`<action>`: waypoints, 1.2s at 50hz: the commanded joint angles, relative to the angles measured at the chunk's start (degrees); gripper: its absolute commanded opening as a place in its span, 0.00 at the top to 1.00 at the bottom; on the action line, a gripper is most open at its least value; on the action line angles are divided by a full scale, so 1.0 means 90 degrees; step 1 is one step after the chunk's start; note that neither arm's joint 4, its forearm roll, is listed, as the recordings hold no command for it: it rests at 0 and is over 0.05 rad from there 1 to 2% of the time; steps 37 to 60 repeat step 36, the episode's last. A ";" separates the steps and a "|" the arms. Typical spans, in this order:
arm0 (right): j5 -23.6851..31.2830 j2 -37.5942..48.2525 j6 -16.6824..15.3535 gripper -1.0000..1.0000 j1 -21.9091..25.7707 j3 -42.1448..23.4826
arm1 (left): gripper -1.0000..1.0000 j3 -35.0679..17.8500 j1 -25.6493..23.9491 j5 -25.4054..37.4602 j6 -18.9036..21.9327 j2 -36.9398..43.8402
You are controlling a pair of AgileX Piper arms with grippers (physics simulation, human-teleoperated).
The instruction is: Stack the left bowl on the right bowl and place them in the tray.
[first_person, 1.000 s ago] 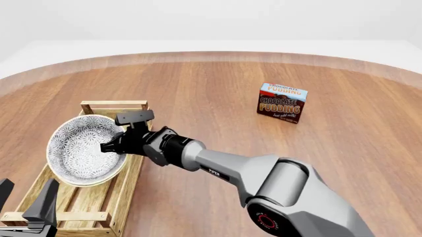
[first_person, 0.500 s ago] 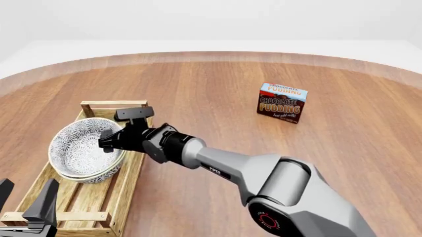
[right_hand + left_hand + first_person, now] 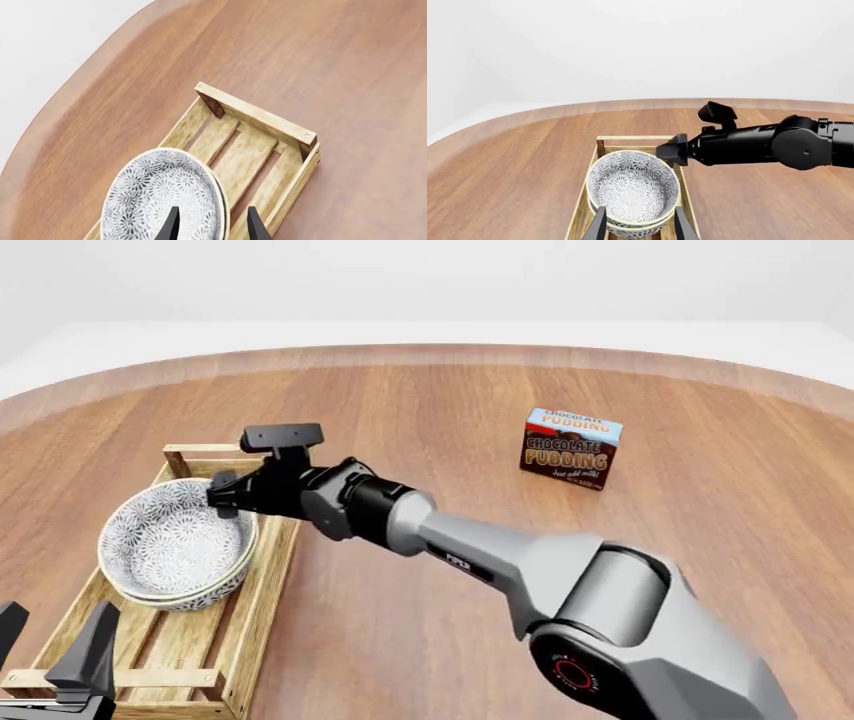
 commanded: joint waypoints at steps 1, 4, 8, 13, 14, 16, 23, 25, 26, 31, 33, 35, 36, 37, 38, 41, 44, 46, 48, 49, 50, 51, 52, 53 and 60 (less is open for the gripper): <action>0.0240 -0.0566 -0.0239 0.00 -0.0114 0.0109 | 0.00 0.0000 0.0000 0.0000 0.0000 0.0000; 0.0268 -0.0732 -0.0306 0.00 -0.0151 0.0167 | 0.00 0.0000 0.0000 0.0000 0.0000 0.0000; 0.0261 -0.0976 -0.0396 0.00 -0.0222 0.0304 | 0.00 0.0000 0.0000 0.0000 0.0000 0.0000; 0.0151 -0.1377 -0.0439 0.00 -0.0241 0.0625 | 0.00 0.0000 0.0000 0.0000 0.0000 0.0000; 0.0131 -0.1447 -0.0440 0.00 -0.0241 0.0684 | 0.00 0.0000 0.0000 0.0000 0.0000 0.0000; 0.0089 -0.1611 -0.0476 0.00 -0.0251 0.0824 | 0.00 0.0000 0.0000 0.0000 0.0000 0.0000; -0.0167 -0.2162 -0.0556 0.00 -0.0345 0.1423 | 0.00 0.0000 0.0000 0.0000 0.0000 0.0000; -0.0255 -0.2311 -0.0602 0.00 -0.0389 0.1600 | 0.00 0.0000 0.0000 0.0000 0.0000 0.0000; -0.0293 -0.2369 -0.0626 0.00 -0.0408 0.1670 | 0.00 0.0000 0.0000 0.0000 0.0000 0.0000; -0.0548 -0.2812 -0.0761 0.00 -0.0452 0.2167 | 0.00 0.0000 0.0000 0.0000 0.0000 0.0000; -0.0634 -0.2977 -0.0749 0.00 -0.0443 0.2343 | 0.00 0.0000 0.0000 0.0000 0.0000 0.0000; -0.0731 -0.3260 -0.0791 0.00 -0.0439 0.2617 | 0.00 0.0000 0.0000 0.0000 0.0000 0.0000; -0.0733 -0.3262 -0.0791 0.00 -0.0439 0.2621 | 0.00 0.0000 0.0000 0.0000 0.0000 0.0000; -0.0733 -0.3262 -0.0791 0.00 -0.0439 0.2621 | 0.00 0.0000 0.0000 0.0000 0.0000 0.0000; -0.0733 -0.3262 -0.0791 0.00 -0.0439 0.2621 | 0.00 0.0000 0.0000 0.0000 0.0000 0.0000; -0.0733 -0.3262 -0.0791 0.00 -0.0439 0.2621 | 0.00 0.0000 0.0000 0.0000 0.0000 0.0000; -0.0733 -0.3262 -0.0791 0.00 -0.0439 0.2621 | 0.00 0.0000 0.0000 0.0000 0.0000 0.0000; -0.0733 -0.3262 -0.0791 0.00 -0.0439 0.2621 | 0.00 0.0000 0.0000 0.0000 0.0000 0.0000; -0.0733 -0.3262 -0.0791 0.00 -0.0439 0.2621 | 0.00 0.0000 0.0000 0.0000 0.0000 0.0000; -0.0733 -0.3262 -0.0791 0.00 -0.0439 0.2621 | 0.00 0.0000 0.0000 0.0000 0.0000 0.0000; -0.0733 -0.3262 -0.0791 0.00 -0.0439 0.2621 | 0.00 0.0000 0.0000 0.0000 0.0000 0.0000; -0.0733 -0.3262 -0.0791 0.00 -0.0439 0.2621 | 0.00 0.0000 0.0000 0.0000 0.0000 0.0000; -0.0733 -0.3262 -0.0791 0.00 -0.0439 0.2621 | 0.00 0.0000 0.0000 0.0000 0.0000 0.0000; -0.0733 -0.3262 -0.0791 0.00 -0.0439 0.2621 | 0.00 0.0000 0.0000 0.0000 0.0000 0.0000; -0.0733 -0.3262 -0.0791 0.00 -0.0439 0.2621 | 0.00 0.0000 0.0000 0.0000 0.0000 0.0000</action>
